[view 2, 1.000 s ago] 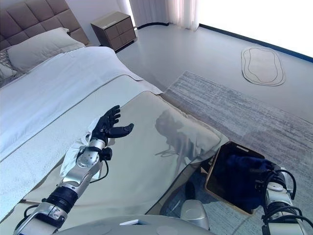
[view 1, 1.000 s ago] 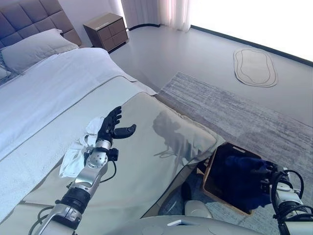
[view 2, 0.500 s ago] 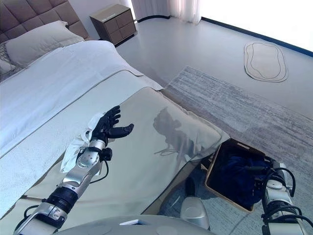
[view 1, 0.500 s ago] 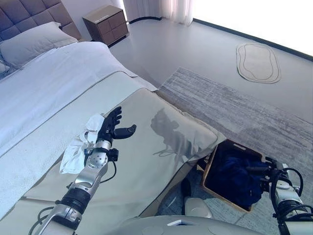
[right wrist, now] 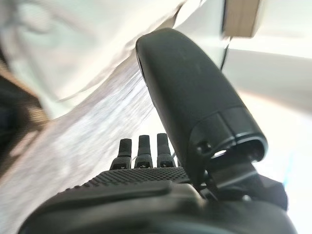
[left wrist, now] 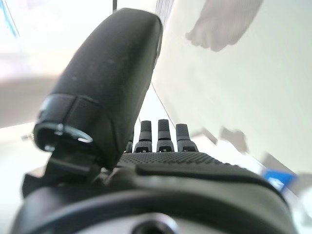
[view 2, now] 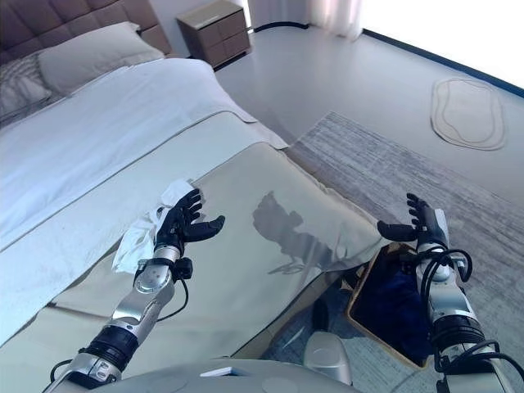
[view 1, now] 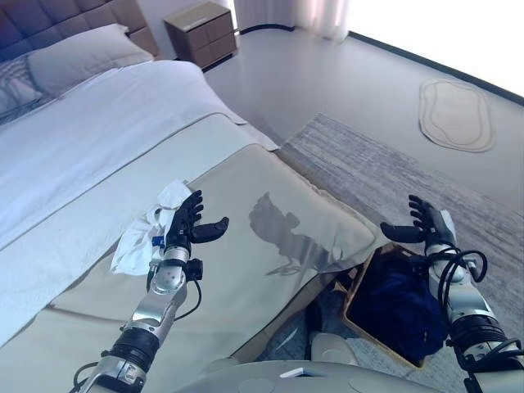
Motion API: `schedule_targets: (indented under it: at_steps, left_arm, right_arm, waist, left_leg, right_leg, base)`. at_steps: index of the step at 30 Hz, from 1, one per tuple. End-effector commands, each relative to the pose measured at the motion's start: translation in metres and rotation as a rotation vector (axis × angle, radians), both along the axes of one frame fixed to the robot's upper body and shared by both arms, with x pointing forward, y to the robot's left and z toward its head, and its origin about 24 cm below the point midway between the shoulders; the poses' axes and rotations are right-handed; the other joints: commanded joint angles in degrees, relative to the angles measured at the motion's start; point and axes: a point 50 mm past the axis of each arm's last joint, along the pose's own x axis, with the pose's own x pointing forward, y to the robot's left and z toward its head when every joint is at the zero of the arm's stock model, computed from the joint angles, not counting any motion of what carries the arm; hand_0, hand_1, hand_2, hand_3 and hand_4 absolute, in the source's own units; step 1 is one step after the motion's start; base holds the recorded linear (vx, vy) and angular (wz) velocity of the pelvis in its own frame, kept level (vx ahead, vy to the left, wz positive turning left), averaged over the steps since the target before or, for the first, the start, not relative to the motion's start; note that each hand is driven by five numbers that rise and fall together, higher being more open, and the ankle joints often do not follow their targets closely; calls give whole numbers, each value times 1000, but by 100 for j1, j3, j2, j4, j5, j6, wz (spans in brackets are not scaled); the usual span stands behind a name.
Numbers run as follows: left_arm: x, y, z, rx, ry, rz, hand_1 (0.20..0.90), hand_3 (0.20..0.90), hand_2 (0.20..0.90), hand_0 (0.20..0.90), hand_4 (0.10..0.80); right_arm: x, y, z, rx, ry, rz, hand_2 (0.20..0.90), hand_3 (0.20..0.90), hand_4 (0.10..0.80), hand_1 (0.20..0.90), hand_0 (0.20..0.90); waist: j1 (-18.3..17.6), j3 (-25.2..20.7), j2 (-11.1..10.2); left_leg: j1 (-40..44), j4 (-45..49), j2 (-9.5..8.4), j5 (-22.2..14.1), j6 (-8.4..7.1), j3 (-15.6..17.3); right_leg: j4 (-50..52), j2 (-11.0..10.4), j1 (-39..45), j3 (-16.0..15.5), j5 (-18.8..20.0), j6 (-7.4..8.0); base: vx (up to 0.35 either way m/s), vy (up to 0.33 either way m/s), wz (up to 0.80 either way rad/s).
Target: Pick up the clothes from the bed and place them into the basket
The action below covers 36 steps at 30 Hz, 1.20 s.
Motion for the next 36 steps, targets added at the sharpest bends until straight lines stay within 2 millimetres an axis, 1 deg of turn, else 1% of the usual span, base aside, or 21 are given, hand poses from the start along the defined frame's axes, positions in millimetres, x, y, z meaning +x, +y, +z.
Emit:
schedule_targets:
  at_steps: [1,5,7,8,10,11,12,15,17,18,19,21,22,23,25,27,28,30,31,34,36]
  left_arm:
    - [21,25,34,59,-186,98,900,900,900,900,800]
    - [14,32,29,66,-171,125,900,900,900,900,800]
    - [10,35,28,79,-166,128,900,900,900,900,800]
    - [9,37,27,87,-164,119,900,900,900,900,800]
    - [9,37,27,90,-160,87,900,900,900,900,800]
    - [12,34,28,90,-161,56,900,900,900,900,800]
    - [15,32,29,89,-164,38,900,900,900,900,800]
    - [20,27,30,91,-162,25,900,900,900,900,800]
    - [19,28,30,94,-154,21,900,900,900,900,800]
    - [19,28,31,96,-151,20,900,900,900,900,800]
    - [19,30,32,100,-146,15,900,900,900,900,800]
    - [19,34,36,117,-146,0,900,900,900,900,800]
    - [19,35,36,122,-147,-2,900,900,900,900,800]
    - [19,37,39,138,-155,-11,900,900,900,900,800]
    - [27,31,47,143,-198,-35,900,900,900,900,800]
    - [35,24,58,138,-239,-47,900,900,900,900,800]
    - [39,19,62,118,-270,-36,900,900,900,900,800]
    - [46,12,70,97,-317,-32,900,900,900,900,800]
    - [49,8,76,91,-340,-46,900,900,900,900,800]
    - [51,5,85,80,-385,-87,900,900,900,900,800]
    - [51,4,89,72,-406,-102,900,900,900,900,800]
  right_arm:
    - [57,23,84,-131,-335,124,900,900,800,900,900]
    - [73,43,104,-164,-380,188,900,900,800,900,900]
    - [78,51,109,-193,-383,217,900,900,800,900,900]
    - [82,55,112,-209,-386,226,900,900,800,900,900]
    - [83,55,117,-225,-393,213,900,900,800,900,900]
    - [84,54,120,-238,-396,190,900,900,800,900,900]
    - [86,53,124,-250,-401,177,900,900,800,900,900]
    - [95,58,135,-254,-406,187,900,900,800,900,900]
    - [101,63,140,-248,-408,193,900,900,800,900,900]
    - [102,64,141,-249,-408,193,900,900,800,900,900]
    - [104,67,141,-256,-407,193,900,900,800,900,900]
    - [104,71,141,-253,-410,196,900,900,800,900,900]
    - [104,71,140,-251,-410,197,900,900,800,900,900]
    - [105,73,142,-245,-418,205,900,900,800,900,900]
    - [106,78,148,-271,-438,211,900,900,800,900,900]
    - [106,78,156,-297,-462,210,900,900,800,900,900]
    - [109,79,166,-330,-481,224,900,900,800,900,900]
    - [115,76,184,-362,-515,222,900,900,800,900,900]
    - [118,70,194,-366,-525,208,900,900,800,900,900]
    - [122,58,211,-375,-526,174,900,900,800,900,900]
    - [123,55,216,-376,-525,159,900,900,800,900,900]
  waist:
    - [250,-152,-237]
    - [541,-135,-288]
    - [672,-128,-310]
    - [759,-124,-317]
    - [797,-124,-312]
    - [794,-119,-319]
    - [800,-116,-322]
    - [900,-112,-320]
    - [1000,-81,-310]
    - [1028,-80,-303]
    - [1086,-73,-288]
    - [1113,-27,-266]
    - [1113,-15,-266]
    - [1085,100,-267]
    - [967,229,-275]
    - [908,328,-303]
    - [932,408,-303]
    - [1018,551,-288]
    - [1099,634,-276]
    - [1307,804,-234]
    - [1389,912,-199]
  left_leg:
    - [-442,129,-37,-60,-101,-976]
    - [-526,130,-65,4,-122,-1215]
    - [-562,120,-70,43,-134,-1307]
    - [-598,109,-31,91,-157,-1268]
    - [-634,132,95,176,-220,-938]
    - [-693,200,184,232,-265,-631]
    - [-741,249,221,258,-288,-457]
    - [-799,331,182,216,-240,-473]
    - [-738,368,130,136,-154,-448]
    - [-735,372,110,122,-123,-455]
    - [-732,377,59,107,-45,-489]
    - [-733,400,-52,47,97,-618]
    - [-734,411,-71,36,119,-653]
    - [-724,470,-80,18,118,-865]
    - [-803,579,-74,-44,97,-1194]
    - [-1072,757,-110,-40,134,-1340]
    - [-1267,836,-131,6,115,-1335]
    - [-1511,915,-133,92,44,-1316]
    - [-1640,965,-143,122,-3,-1360]
    - [-1897,1129,-173,138,-78,-1533]
    - [-1968,1249,-200,95,-98,-1596]
  right_leg:
    - [301,-33,717,-77,-1023,156]
    - [335,-65,798,-275,-1098,95]
    - [359,-78,840,-387,-1136,66]
    - [385,-91,869,-540,-1169,47]
    - [435,-133,904,-822,-1216,29]
    - [458,-195,922,-1082,-1218,31]
    - [475,-256,921,-1243,-1205,49]
    - [594,-396,915,-1416,-1212,98]
    - [809,-497,968,-1498,-1313,136]
    - [913,-515,965,-1516,-1362,141]
    - [1305,-584,895,-1537,-1438,163]
    - [2175,-659,576,-1410,-1424,238]
    - [2352,-671,490,-1375,-1411,252]
    - [2482,-609,258,-1079,-1343,287]
    - [2033,-491,27,-591,-1292,292]
    - [1716,-307,9,-364,-1379,181]
    - [1638,-228,-7,-402,-1399,135]
    - [1642,-214,-56,-587,-1451,82]
    - [1649,-218,-67,-687,-1491,50]
    - [1798,-241,-109,-948,-1656,-49]
    - [1970,-297,-129,-1077,-1783,-105]
  base:
    - [-6,-18,29]
    - [27,-10,37]
    - [69,13,48]
    - [70,33,65]
    - [59,69,67]
    - [34,121,88]
    - [38,149,108]
    - [104,153,84]
    - [166,152,25]
    - [171,154,13]
    - [144,132,15]
    - [159,110,18]
    - [152,-1,37]
    - [94,-85,50]
    - [30,-146,58]
    - [-109,-120,79]
    - [-196,-94,95]
    - [-192,-37,45]
    - [-135,-8,21]
    - [-44,-18,34]
    - [12,15,31]
